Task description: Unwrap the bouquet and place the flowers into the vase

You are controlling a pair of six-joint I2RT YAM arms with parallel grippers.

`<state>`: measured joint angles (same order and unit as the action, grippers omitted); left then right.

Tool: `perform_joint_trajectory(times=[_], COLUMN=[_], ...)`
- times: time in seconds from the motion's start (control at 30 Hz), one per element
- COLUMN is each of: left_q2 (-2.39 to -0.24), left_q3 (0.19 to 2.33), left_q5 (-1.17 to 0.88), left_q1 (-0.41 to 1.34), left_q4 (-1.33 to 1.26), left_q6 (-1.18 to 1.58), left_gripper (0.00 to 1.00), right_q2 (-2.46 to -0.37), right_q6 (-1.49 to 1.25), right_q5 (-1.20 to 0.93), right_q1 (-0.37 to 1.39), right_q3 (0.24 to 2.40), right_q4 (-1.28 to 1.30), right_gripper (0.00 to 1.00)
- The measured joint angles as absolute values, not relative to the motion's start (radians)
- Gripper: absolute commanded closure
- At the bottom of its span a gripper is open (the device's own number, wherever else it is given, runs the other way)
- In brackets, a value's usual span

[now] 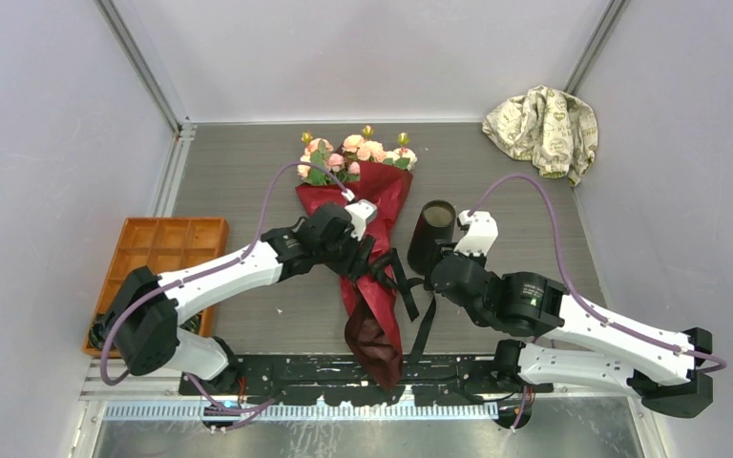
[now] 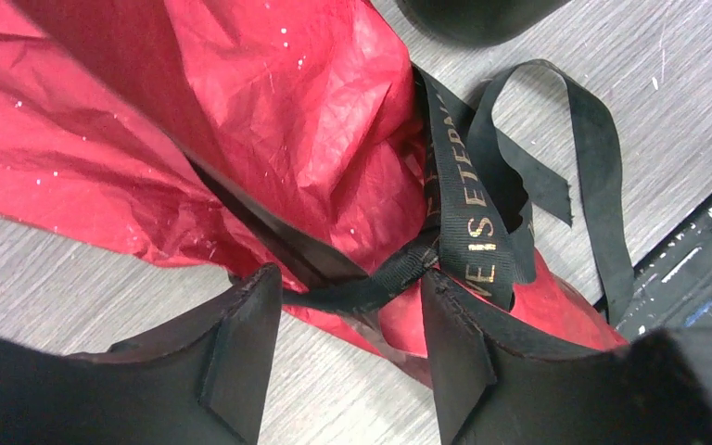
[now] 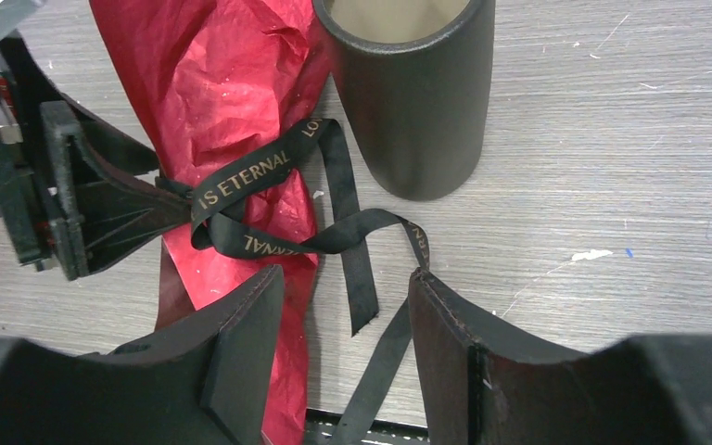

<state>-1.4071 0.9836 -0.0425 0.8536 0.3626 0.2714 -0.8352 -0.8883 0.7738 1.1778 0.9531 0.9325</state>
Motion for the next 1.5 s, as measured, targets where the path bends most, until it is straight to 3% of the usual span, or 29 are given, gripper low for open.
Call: perform_joint_trajectory(times=[0.07,0.23,0.3,0.5,0.83,1.23,1.5], left_q2=[-1.427,-1.494,-1.507,-1.455,-1.240,-1.005,-0.868], left_q3=[0.984,0.984,0.984,0.978,0.886,0.932,1.017], left_q5=[-0.043,-0.007,0.022,0.091,0.203,0.371,0.448], left_q1=[0.854,0.854,0.854,0.854,0.854,0.854,0.853], left_q4=[0.343,0.321,0.319,0.323,0.347,0.519,0.618], left_q6=[0.267,0.256,0.258,0.277,0.308,0.353,0.363], left_gripper=[0.49,0.79,0.85,0.82,0.86,0.83,0.65], right_q2=[-0.825,-0.814,-0.817,-0.888,-1.176,-1.424,-1.525], right_q6=[-0.884,-0.873,-0.869,-0.854,-0.788,-0.702,-0.646], right_q5=[0.772,0.759,0.753,0.715,0.623,0.591,0.574], right_q1=[1.178,1.178,1.178,1.178,1.178,1.153,1.112], right_q3=[0.945,0.925,0.917,0.903,0.913,1.053,1.144], right_q4=[0.922,0.897,0.887,0.830,0.665,0.561,0.527], right_gripper=[0.43,0.44,0.44,0.43,0.44,0.44,0.44])
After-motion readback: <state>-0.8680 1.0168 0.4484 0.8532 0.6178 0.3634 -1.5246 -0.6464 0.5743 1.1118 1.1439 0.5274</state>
